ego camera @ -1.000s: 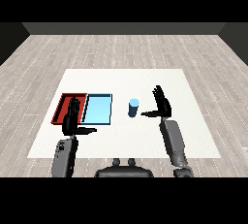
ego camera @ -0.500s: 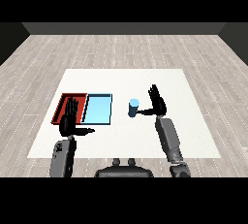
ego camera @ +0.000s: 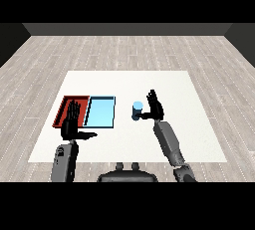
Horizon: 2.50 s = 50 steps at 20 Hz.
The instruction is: Pick the blue can and put it in the blue box
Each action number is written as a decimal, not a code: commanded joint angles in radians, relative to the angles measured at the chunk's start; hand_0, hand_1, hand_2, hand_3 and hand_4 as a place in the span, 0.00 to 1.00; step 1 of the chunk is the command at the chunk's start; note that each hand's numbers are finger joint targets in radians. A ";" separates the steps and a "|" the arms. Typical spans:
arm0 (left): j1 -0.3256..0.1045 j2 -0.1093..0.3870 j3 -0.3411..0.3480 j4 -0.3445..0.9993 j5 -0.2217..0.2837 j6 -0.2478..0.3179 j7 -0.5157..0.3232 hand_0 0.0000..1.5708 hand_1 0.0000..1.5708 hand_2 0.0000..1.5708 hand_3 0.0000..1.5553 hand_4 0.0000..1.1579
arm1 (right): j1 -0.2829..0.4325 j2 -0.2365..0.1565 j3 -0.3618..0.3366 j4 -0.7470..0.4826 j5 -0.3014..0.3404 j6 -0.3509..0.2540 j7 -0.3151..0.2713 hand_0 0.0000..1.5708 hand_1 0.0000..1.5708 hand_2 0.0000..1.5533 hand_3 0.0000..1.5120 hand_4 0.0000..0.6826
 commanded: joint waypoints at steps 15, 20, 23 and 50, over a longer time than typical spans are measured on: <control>-0.026 -0.015 0.000 -0.009 0.011 0.018 0.047 0.00 0.00 0.00 0.00 0.00 | -0.166 0.001 0.084 0.434 -0.169 0.026 -0.271 0.00 0.00 0.00 0.00 0.00; -0.070 0.027 0.045 -0.004 0.044 -0.001 0.075 0.00 0.00 0.00 0.00 0.00 | -0.165 0.001 0.083 0.376 -0.161 0.009 -0.178 0.00 0.00 0.00 0.00 0.00; -0.029 -0.004 0.021 0.043 0.000 0.001 -0.037 0.00 0.00 0.00 0.00 0.00 | -0.294 -0.003 0.051 0.543 -0.216 0.040 -0.191 0.00 0.00 0.00 0.00 0.00; 0.015 0.014 0.016 -0.052 0.031 -0.011 0.067 0.00 0.00 0.00 0.00 0.00 | -0.436 0.001 0.213 0.824 -0.324 -0.286 -0.310 0.95 0.95 0.96 0.95 0.90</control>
